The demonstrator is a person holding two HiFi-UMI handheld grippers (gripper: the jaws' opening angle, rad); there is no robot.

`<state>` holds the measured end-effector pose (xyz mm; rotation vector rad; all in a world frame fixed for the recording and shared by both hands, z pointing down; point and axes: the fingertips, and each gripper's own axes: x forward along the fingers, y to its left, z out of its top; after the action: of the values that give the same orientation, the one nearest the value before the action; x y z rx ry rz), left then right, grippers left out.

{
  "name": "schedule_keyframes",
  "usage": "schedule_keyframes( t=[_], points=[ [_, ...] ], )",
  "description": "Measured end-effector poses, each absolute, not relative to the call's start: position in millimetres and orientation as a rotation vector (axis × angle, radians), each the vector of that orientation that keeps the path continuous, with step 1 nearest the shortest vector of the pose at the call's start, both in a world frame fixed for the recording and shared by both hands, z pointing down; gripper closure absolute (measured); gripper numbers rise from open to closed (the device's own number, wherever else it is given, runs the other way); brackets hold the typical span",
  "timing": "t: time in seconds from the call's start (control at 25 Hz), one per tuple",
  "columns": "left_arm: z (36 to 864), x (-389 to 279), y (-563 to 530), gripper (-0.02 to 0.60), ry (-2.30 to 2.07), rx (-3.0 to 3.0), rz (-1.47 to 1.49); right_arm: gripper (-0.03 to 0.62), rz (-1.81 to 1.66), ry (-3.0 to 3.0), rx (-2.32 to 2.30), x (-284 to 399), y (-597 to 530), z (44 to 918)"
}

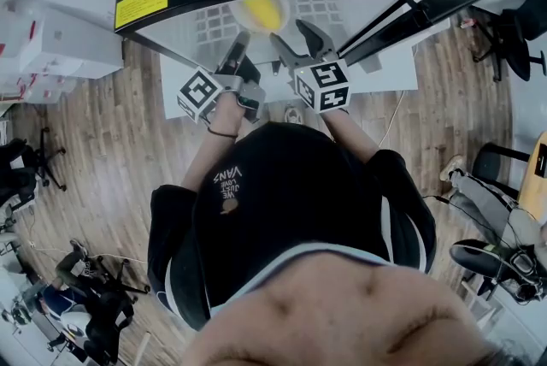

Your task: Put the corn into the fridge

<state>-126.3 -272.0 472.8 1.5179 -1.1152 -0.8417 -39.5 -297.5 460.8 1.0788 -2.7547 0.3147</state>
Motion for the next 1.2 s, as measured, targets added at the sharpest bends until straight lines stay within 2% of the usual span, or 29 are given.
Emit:
schedule_keyframes(
  t=[1.2],
  points=[
    [445.4,-121.3,-238.5,0.479,-1.249,1.971,-0.498,0.345,0.345,-2.712,1.326,-11.4,-252.0,451.9]
  ],
)
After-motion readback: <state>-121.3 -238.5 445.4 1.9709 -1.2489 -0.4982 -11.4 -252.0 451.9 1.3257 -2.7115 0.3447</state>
